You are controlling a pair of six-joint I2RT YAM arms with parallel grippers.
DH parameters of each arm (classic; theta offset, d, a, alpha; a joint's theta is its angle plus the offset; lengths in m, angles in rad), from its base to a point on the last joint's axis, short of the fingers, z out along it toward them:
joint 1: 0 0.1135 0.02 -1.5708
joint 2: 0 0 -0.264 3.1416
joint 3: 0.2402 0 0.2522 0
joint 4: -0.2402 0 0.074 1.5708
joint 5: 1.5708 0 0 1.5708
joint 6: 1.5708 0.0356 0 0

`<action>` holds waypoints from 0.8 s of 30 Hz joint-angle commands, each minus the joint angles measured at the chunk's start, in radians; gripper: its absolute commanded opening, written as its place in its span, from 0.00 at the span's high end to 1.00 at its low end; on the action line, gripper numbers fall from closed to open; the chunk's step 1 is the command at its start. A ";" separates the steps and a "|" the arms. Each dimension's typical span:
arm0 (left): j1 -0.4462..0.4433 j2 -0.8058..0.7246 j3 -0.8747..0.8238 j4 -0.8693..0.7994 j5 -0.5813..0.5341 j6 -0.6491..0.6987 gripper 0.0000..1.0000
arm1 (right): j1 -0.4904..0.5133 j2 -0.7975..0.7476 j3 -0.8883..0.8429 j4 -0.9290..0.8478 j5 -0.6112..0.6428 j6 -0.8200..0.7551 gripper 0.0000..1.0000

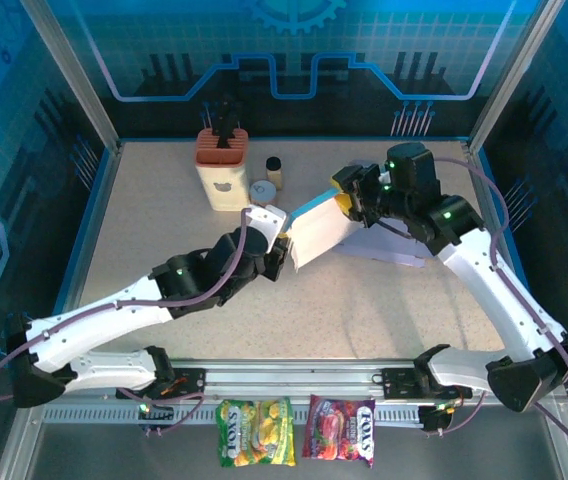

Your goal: Fold the paper box

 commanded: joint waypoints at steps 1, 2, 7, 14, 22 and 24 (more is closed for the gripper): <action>-0.016 0.035 0.074 -0.122 -0.145 -0.146 1.00 | 0.055 -0.026 -0.001 0.066 0.093 0.017 0.55; -0.017 0.041 0.082 -0.133 -0.145 -0.156 1.00 | 0.064 -0.027 -0.003 0.069 0.108 0.021 0.54; -0.019 0.056 0.103 -0.166 -0.136 -0.173 1.00 | 0.082 -0.028 -0.002 0.074 0.141 0.021 0.59; -0.019 0.063 0.100 -0.175 -0.108 -0.189 1.00 | 0.081 -0.003 0.037 0.065 0.110 0.018 0.72; -0.019 0.065 0.099 -0.173 -0.095 -0.181 1.00 | 0.098 0.053 0.070 0.049 0.077 0.013 0.64; -0.019 0.064 0.098 -0.171 -0.095 -0.181 1.00 | 0.105 0.065 0.083 0.044 0.077 0.009 0.64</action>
